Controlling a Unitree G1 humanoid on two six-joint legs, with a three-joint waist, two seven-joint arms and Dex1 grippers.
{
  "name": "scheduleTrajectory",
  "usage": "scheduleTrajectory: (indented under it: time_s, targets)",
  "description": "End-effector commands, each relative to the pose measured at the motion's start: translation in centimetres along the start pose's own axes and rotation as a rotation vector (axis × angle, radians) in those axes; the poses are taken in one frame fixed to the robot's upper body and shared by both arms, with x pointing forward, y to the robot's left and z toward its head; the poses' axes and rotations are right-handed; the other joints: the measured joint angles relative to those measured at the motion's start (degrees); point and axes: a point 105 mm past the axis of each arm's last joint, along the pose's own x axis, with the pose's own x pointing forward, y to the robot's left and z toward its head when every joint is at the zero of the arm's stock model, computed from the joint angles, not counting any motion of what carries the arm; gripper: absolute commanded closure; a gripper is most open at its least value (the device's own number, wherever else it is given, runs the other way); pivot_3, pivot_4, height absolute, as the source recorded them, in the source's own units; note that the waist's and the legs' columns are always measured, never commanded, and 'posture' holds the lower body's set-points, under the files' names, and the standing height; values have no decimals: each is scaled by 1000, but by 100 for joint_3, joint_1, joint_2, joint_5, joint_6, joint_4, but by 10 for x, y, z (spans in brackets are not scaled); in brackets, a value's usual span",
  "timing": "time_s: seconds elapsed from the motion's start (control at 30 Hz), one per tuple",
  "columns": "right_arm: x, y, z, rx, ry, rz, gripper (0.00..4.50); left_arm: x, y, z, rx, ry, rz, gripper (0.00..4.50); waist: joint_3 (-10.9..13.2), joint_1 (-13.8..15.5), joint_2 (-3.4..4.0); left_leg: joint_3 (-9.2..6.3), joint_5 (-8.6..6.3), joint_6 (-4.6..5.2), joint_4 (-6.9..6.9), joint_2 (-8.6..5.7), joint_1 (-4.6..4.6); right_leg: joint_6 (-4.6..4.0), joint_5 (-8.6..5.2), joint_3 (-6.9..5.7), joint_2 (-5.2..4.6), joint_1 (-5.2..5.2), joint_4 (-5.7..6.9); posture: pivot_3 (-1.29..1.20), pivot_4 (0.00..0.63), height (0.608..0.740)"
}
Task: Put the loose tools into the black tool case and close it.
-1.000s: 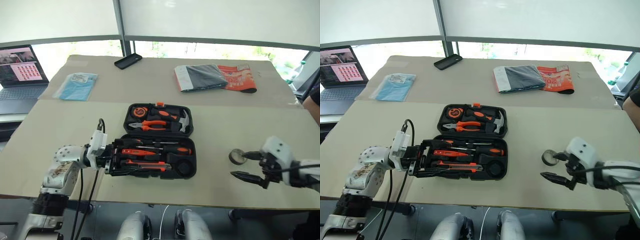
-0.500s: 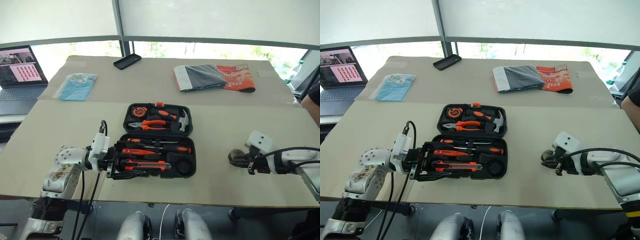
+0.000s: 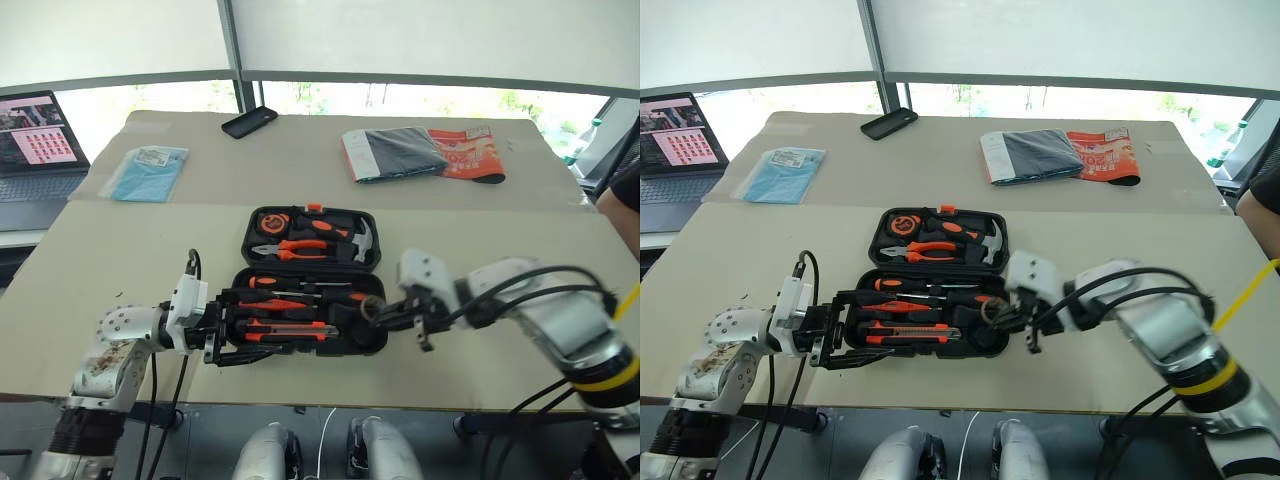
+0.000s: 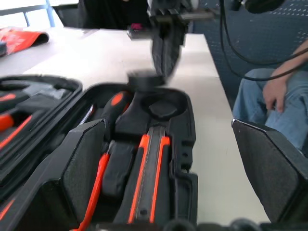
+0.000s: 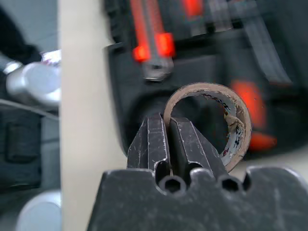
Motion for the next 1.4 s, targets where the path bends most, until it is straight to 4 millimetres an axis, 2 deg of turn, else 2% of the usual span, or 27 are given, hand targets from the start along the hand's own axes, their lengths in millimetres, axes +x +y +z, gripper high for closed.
scheduleTrajectory:
  time_s: [0.03, 0.13, 0.23, 0.37, 0.43, 0.47, 0.57, 0.63, 0.7, 0.77, 0.83, 0.97, 1.07, 1.1, 1.13, 1.23, 1.3, 1.4]
  targets:
    - [3, -1, -1, 7, 13, -5, 4428, -2, 0, 11, 53, -15, 23, 0, 0, 14, 0, 1, -4, 7, 6, 0, -1, -3, 3, 0, -1, 2, 0, 0, 150, 740]
    - [9, -1, -14, 32, 45, -5, 4428, -2, -1, 11, 53, -18, 39, 0, -1, 13, -1, 4, -10, 17, 11, -1, 0, 6, 4, 1, -5, 7, -8, 0, 150, 740]
    - [9, 4, -7, 43, 28, 22, 4428, -4, -3, 9, 50, -10, 47, 0, -1, 9, -1, 4, -10, 16, 10, -1, 6, 8, 3, 3, -5, 11, -5, 0, 150, 740]
    - [6, 9, -19, 34, 99, 51, 4428, -5, -3, 7, 51, -2, 52, 0, -1, 14, -1, 2, -4, 5, 5, 6, 9, 6, 3, 2, -8, 9, -1, 0, 150, 740]
    - [4, 4, -16, 28, 89, 17, 3724, -5, -2, 7, 52, -2, 54, 0, -1, 28, -1, 0, -2, 1, 4, 6, 8, 4, 3, -1, -5, 6, -1, 0, 150, 740]
    - [4, 1, -15, 28, 83, 0, 3546, -6, -2, 7, 53, -2, 55, 0, -1, 30, -1, -1, -2, 2, 3, 6, 8, 4, 3, -1, -5, 7, -1, 0, 150, 740]
    - [0, -1, -11, -3, 96, 8, 2481, -7, -1, 5, 52, 1, 61, 0, -1, 17, -1, 2, -5, 6, 4, 4, 4, 4, 3, 0, -5, 5, -4, 0, 150, 740]
    - [-1, -2, -1, -24, 54, 19, 1804, -7, 0, 3, 54, 1, 72, 0, -1, 15, -1, 3, -7, 10, 4, 4, 2, 3, 3, 0, -3, 5, -8, 0, 150, 740]
    - [-8, 13, 20, -44, -67, 147, 1236, -8, 3, 3, 53, 2, 101, 0, -1, 18, -2, 3, -8, 10, 3, 3, 0, 2, 4, -1, -1, 4, -10, 0, 150, 740]
    - [-25, 29, 38, -52, -205, 288, 409, -15, 10, -4, -4, 71, 167, 0, 1, 15, -3, 3, -8, 10, 2, 3, -4, -8, 10, -2, 6, 2, -13, 0, 150, 740]
    - [-40, 11, 39, -39, -262, 215, 409, -33, 27, -9, -33, 150, 296, 0, 5, 16, -10, 1, -9, 12, 2, 4, -2, -19, 17, -2, 9, 5, -14, 0, 150, 740]
    - [-59, -21, 14, -26, -258, 61, 409, -57, 51, 1, -40, 137, 459, 0, 7, 31, -13, 2, -32, 55, 6, 2, 0, 6, 8, -5, 5, 7, -13, 0, 150, 740]
    - [-68, -44, 13, -46, -361, -80, 409, -75, 72, 2, -40, 164, 598, 0, 8, 25, -15, 2, -30, 52, 6, 2, 3, 7, 9, -3, -2, 10, -12, 0, 150, 740]
    - [-70, -53, 11, -41, -382, -133, 912, -80, 79, 0, -46, 184, 642, 516, 8, 18, -15, 3, -24, 42, 7, 2, 2, 8, 10, -2, 2, 8, -9, 0, 150, 740]
    - [-71, -58, 8, -37, -393, -169, 1115, -84, 83, -1, -52, 198, 672, 721, 8, 16, -15, 5, -2, 5, 6, 2, 2, 8, 11, -1, 6, 7, -4, 0, 150, 740]
    - [-65, -85, -20, -67, -309, -378, 2130, -88, 105, -6, -79, 218, 787, 1850, 8, 7, -15, 15, 6, -7, -7, 2, 6, 3, 11, 0, 18, 3, 0, 0, 150, 740]
    - [-56, -99, -40, -85, -239, -483, 2841, -84, 121, -19, -128, 282, 852, 2591, 8, 12, -16, 19, 8, -11, -9, 2, 8, 2, 10, -1, 20, 3, -1, 0, 150, 740]
    - [-42, -108, -44, -110, -230, -519, 3876, -77, 126, -34, -165, 371, 830, 3679, 9, -2, -17, 29, 12, -17, -7, -3, 11, 5, 10, -4, 21, 6, 3, 0, 150, 740]
